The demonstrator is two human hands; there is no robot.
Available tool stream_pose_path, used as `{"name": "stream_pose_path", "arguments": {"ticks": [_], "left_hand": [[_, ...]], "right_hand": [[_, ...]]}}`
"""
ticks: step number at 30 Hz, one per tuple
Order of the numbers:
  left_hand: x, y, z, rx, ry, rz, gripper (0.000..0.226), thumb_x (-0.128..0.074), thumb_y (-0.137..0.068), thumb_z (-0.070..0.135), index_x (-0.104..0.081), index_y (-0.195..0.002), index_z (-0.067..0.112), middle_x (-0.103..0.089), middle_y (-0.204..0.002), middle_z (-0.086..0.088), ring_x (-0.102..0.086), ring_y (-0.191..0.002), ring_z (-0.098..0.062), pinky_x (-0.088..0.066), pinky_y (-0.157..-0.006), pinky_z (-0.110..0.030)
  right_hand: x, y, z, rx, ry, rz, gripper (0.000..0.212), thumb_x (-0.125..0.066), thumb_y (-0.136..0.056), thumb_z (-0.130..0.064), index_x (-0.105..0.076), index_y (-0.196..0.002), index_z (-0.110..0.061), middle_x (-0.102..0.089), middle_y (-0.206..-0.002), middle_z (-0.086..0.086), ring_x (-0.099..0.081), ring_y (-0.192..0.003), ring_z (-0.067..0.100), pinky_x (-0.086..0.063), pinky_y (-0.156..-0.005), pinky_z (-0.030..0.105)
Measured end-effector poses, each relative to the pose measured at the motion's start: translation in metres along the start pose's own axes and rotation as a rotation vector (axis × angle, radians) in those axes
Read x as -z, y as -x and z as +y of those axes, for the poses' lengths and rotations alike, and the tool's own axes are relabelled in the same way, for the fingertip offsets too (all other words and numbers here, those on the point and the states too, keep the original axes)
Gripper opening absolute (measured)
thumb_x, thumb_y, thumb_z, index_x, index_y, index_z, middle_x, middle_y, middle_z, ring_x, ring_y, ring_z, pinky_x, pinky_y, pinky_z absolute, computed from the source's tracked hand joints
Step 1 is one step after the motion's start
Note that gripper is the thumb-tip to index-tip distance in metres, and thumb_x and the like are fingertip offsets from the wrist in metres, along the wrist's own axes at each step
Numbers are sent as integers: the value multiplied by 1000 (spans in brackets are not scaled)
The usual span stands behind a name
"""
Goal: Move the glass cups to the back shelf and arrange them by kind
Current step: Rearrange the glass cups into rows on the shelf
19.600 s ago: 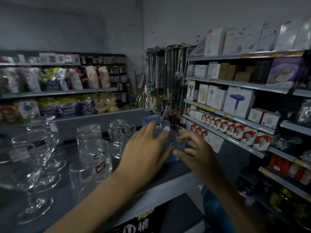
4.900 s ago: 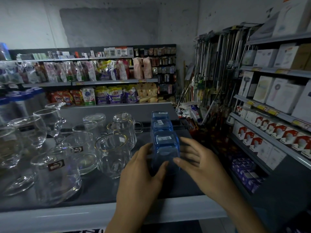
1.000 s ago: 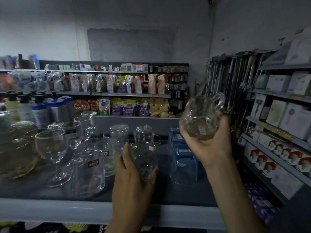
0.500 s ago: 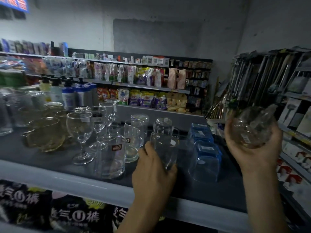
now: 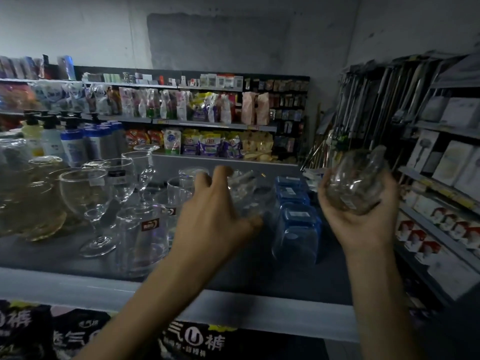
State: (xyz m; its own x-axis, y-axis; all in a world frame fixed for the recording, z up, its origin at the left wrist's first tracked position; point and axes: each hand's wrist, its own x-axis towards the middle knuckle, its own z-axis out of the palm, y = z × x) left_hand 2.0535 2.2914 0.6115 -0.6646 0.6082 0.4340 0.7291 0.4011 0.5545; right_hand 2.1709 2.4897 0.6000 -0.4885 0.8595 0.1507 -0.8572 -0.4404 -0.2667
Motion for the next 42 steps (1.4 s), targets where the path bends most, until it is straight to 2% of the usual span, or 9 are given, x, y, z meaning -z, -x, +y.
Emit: {"name": "stream_pose_path", "arguments": {"ticks": [2,7,11,14,17,22,28,35,42], "left_hand": [[9,-10,7,-18,-31,-6,86,-83,-69,55,-36,-136,26,-46,-132,-4,-62,-100,-29,-60,-87,-50],[20,-38,15,-61,-99,-88,83,-75,-57,65,-44,-124,26,-63,-110,-3,-64,-89,-26,-59,-82,-49],[26,-66,14,-56,-154,-214,70,-83,-66,58,-57,-120,21,-66,-91,1,-67,-83,-22,-61,-80,-46],[29,-94,15,13,-193,-359,59,-81,-75,59,-66,-107,12,-68,-96,-9,-71,-80,-27,-65,-69,-43],[26,-118,15,192,-187,-541,59,-84,-77,54,-66,-114,11,-63,-125,-17,-74,-84,-34,-62,-56,-34],[12,-139,17,299,-277,-706,73,-91,-73,45,-61,-132,16,-49,-149,-24,-72,-101,-44,-65,-81,-48],[-7,-145,26,181,-453,-832,88,-96,-67,34,-56,-144,18,-52,-150,-17,-66,-113,-42,-65,-81,-44],[-12,-137,32,-103,-610,-917,81,-87,-80,23,-49,-151,30,-44,-158,-3,-48,-138,-32,-53,-104,-42],[-5,-124,27,-203,-668,-893,83,-87,-81,29,-47,-153,32,-39,-162,1,-40,-145,-25,-37,-114,-38]], "right_hand": [[6,-7,1,-28,39,42,50,-72,-91,-38,-64,-136,-19,-69,-133,11,-64,-123,32,-57,-91,43],[9,-8,2,-1,132,13,53,-76,-87,-37,-66,-135,-18,-71,-130,11,-65,-121,33,-56,-95,46],[9,-8,2,-12,129,8,55,-78,-85,-36,-65,-136,-18,-70,-131,11,-65,-122,34,-56,-95,47],[11,-9,1,-27,131,-17,54,-78,-86,-35,-65,-136,-17,-69,-133,12,-65,-122,35,-55,-98,47],[13,-11,2,-45,123,-27,55,-77,-87,-34,-64,-138,-16,-68,-134,12,-64,-124,34,-54,-99,47],[14,-11,3,-48,127,-27,59,-77,-87,-34,-61,-141,-17,-65,-139,11,-62,-126,33,-51,-103,48],[14,-11,4,-59,148,-13,59,-77,-87,-36,-62,-140,-16,-66,-138,12,-63,-126,32,-51,-103,47],[11,-9,3,-75,194,14,39,-76,-88,-36,-71,-120,-15,-73,-126,12,-69,-113,31,-57,-95,44],[10,-9,3,-41,194,11,59,-76,-86,-36,-63,-139,-14,-71,-130,12,-66,-120,31,-57,-92,43]]}}
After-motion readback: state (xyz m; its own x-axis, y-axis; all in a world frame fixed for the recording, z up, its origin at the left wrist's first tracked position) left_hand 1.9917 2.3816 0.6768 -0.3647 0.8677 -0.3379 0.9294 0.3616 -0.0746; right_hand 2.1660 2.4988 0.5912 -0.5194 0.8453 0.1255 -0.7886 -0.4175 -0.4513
